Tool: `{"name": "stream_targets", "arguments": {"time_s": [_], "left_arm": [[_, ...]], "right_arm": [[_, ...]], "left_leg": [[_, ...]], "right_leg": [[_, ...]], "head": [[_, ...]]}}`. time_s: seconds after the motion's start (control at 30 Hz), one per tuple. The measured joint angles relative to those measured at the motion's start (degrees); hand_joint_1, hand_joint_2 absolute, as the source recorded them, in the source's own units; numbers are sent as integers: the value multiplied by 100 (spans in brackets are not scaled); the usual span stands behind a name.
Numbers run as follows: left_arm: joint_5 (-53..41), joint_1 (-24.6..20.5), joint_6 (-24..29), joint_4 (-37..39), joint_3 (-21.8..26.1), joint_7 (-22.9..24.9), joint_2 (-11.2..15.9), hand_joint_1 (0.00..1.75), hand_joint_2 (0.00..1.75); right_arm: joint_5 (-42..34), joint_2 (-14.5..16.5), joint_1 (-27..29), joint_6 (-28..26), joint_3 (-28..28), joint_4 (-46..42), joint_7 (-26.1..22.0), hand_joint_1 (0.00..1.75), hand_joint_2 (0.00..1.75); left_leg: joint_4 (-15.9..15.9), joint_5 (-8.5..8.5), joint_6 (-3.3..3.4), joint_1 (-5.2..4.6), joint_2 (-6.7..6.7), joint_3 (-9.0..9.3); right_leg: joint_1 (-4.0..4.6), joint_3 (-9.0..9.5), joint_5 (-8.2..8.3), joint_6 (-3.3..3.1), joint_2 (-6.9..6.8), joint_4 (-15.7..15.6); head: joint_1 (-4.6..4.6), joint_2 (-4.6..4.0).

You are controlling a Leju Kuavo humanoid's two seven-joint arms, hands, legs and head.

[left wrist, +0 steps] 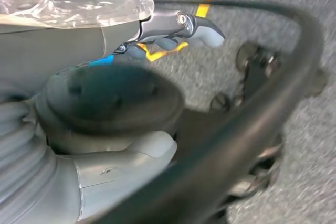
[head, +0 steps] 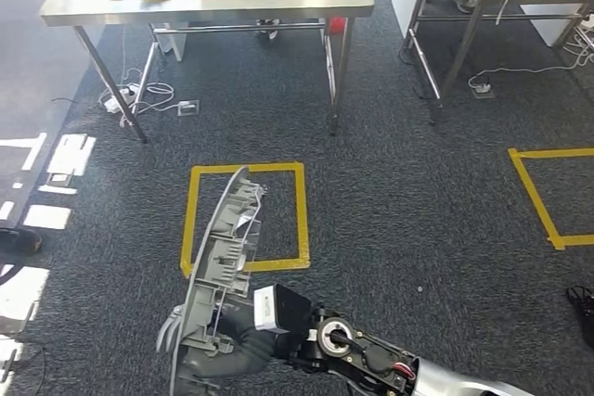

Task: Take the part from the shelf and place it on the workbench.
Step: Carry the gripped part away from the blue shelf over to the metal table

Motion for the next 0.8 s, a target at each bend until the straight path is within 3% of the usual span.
{"name": "stream_targets", "arguments": {"time_s": [0.03, 0.3, 0.47, 0.53, 0.63, 0.67, 0.7, 0.73, 0.8], "left_arm": [[-7, 1, -9, 0, 0, -3, -3, 0, 175], [-16, -4, -33, 0, 0, -7, -9, 0, 175], [9, -5, -7, 0, 2, 23, 14, 0, 175], [12, -8, 9, 0, 2, 34, -2, 0, 175], [11, -31, 11, 0, 2, 45, -45, 0, 175], [10, -37, 11, 0, 2, 51, -59, 0, 175], [8, -39, 11, 0, 2, 56, -71, 0, 175], [7, -39, 11, -1, 2, 61, -81, 0, 175], [4, -38, 11, -1, 2, 64, -85, 0, 175]], "right_arm": [[-16, -1, 1, 13, -4, 0, -11, 175, 175], [-72, -1, 0, 81, -60, 0, -48, 175, 175], [-147, 13, -3, 178, -69, -1, -40, 175, 175], [-165, 19, -4, 210, -70, -1, -48, 175, 175], [-170, 16, 6, 223, -72, 1, -58, 175, 175], [-169, 14, 15, 222, -73, 2, -57, 175, 175], [-168, 11, 21, 221, -74, 2, -57, 175, 175], [-167, 10, 25, 221, -74, 2, -57, 175, 175], [-166, 10, 26, 219, -74, 2, -56, 175, 175]], "left_leg": [[4, -10, 1, -8, -4, 7], [10, -43, 62, -40, -8, 22], [-36, -54, 235, -75, -4, 67], [-149, -21, 286, -42, 13, 162], [-187, -29, 313, -31, 24, 229], [-185, -39, 307, -29, 25, 242], [-183, -53, 290, -20, 25, 260], [-176, -72, 263, -5, 24, 287], [-147, -130, 183, 19, 24, 344]], "right_leg": [[-9, 21, 8, -19, -2, -22], [-36, 88, 37, 79, -3, -126], [-84, 130, 41, 245, -2, -192], [-78, -3, -143, 244, 75, 110], [-68, -622, -635, 227, 167, 1324], [-69, -781, -668, 231, 173, 1584], [-71, -823, -570, 236, 173, 1595], [-77, -746, -360, 242, 166, 1358], [-82, -414, 93, 262, 110, 540]], "head": [[22, 0], [96, 0], [40, 0], [49, 0], [117, 0], [137, 0], [152, 0], [170, 0], [225, 0]]}}
